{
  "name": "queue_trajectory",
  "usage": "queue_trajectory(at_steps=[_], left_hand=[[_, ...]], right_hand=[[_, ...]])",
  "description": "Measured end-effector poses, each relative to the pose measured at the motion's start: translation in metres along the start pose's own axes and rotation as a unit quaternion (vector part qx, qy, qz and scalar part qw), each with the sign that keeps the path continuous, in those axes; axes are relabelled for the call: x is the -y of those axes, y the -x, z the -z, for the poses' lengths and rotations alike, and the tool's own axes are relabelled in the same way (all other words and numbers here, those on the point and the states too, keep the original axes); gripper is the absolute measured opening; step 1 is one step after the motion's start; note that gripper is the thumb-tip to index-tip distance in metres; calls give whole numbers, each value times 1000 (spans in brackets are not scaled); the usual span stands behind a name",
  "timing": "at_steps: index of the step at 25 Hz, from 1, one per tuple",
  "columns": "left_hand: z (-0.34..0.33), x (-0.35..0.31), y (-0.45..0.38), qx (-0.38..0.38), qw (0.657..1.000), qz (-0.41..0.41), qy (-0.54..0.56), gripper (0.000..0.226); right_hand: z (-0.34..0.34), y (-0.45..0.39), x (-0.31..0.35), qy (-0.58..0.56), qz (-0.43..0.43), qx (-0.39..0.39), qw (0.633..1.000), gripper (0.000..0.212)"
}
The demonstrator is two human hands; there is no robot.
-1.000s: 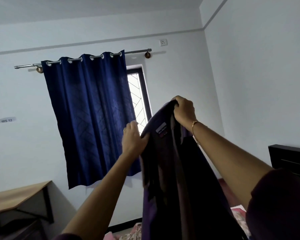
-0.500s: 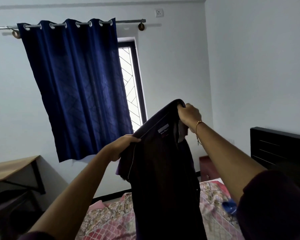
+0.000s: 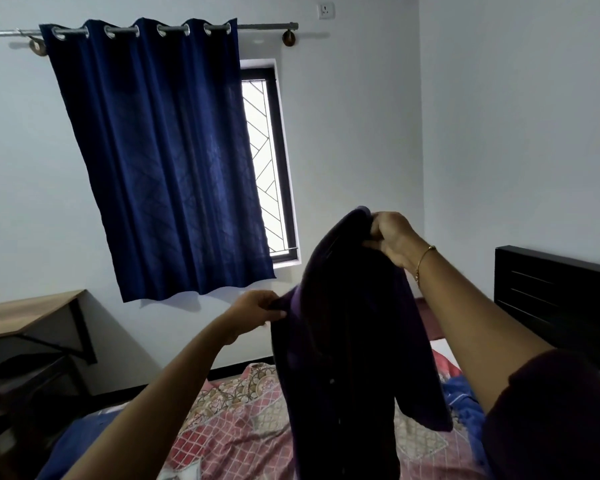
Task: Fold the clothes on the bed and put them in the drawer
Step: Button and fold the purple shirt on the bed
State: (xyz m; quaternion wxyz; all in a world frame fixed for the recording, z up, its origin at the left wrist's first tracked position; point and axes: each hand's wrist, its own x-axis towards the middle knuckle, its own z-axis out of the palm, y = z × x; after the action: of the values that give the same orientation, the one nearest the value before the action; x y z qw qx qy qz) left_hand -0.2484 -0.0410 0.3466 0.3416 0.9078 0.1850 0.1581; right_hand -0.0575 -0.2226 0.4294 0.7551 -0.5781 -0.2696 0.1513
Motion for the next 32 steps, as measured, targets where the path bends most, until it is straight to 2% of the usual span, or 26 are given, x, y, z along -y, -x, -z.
queue_trajectory(at_steps=[1, 2, 4, 5, 8, 12, 13, 15, 17, 18, 19, 21, 23, 26, 29, 30, 32], left_hand=[[-2, 0, 2, -83, 997, -2, -9, 4], [-3, -2, 4, -152, 988, 1, 29, 7], [-3, -11, 7, -226, 967, 5, 115, 16], [0, -15, 7, -247, 963, 0, 112, 19], [13, -21, 11, -294, 953, -75, -20, 30], [37, -27, 23, -252, 934, -217, -128, 16], [41, -28, 25, -244, 922, -233, -188, 17], [45, -28, 24, -271, 871, -273, -304, 19], [45, -26, 23, -325, 843, -273, -331, 19], [43, -27, 23, -350, 847, -253, -310, 19], [41, -31, 24, -371, 860, -227, -268, 18], [35, -41, 26, -401, 885, -183, -148, 15], [31, -56, 29, -424, 889, -173, -32, 9], [33, -82, 34, -460, 860, -199, 95, 8], [50, -100, 31, -464, 832, -248, 177, 17], [57, -101, 26, -454, 834, -255, 182, 19], [62, -88, 11, -388, 881, -234, 139, 17]], right_hand=[[5, 1, -5, 76, 19, -12, 997, 31], [10, 2, -10, 185, 49, -33, 981, 29], [16, 9, -24, 384, 129, -68, 912, 23], [19, 10, -31, 428, 157, -92, 885, 21], [28, 15, -37, 410, 180, -195, 873, 23], [39, 18, -31, 385, 212, -263, 859, 25], [42, 20, -29, 383, 222, -265, 857, 24], [45, 21, -28, 411, 229, -260, 843, 25], [49, 23, -28, 448, 208, -277, 824, 26], [50, 24, -29, 447, 201, -279, 826, 26], [49, 26, -29, 423, 202, -264, 843, 24], [42, 34, -28, 306, 210, -209, 905, 18], [31, 45, -24, 196, 227, -190, 935, 15], [19, 61, -6, 114, 287, -224, 924, 20], [20, 63, 17, 118, 335, -272, 894, 23], [22, 59, 22, 141, 340, -274, 888, 21], [29, 43, 18, 205, 323, -250, 889, 21]])
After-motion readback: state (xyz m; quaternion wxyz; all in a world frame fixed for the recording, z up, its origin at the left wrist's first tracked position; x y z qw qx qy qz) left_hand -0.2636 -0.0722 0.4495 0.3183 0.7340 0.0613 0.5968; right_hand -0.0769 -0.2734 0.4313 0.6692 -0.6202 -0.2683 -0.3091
